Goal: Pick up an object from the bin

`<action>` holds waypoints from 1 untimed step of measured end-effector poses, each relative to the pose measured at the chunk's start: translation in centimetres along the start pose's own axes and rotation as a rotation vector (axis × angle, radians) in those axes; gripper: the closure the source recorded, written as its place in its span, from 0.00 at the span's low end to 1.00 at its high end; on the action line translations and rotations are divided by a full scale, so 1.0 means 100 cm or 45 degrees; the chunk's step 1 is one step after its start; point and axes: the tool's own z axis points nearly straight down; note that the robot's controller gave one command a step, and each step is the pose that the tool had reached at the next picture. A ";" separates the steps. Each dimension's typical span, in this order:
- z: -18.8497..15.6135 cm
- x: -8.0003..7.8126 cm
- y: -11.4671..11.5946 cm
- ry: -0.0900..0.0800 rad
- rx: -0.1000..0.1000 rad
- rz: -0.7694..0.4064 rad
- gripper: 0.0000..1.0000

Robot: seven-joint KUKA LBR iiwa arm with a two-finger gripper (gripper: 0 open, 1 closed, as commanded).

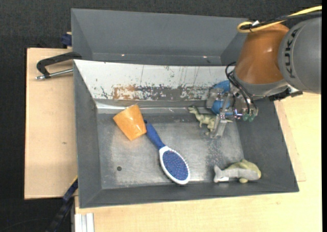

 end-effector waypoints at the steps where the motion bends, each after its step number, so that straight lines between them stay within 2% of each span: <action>1: 0.041 0.000 0.016 -0.009 -0.001 -0.175 0.00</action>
Offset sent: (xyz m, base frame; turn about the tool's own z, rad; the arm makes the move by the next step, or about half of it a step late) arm 0.0000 0.0150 -0.0426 -0.1388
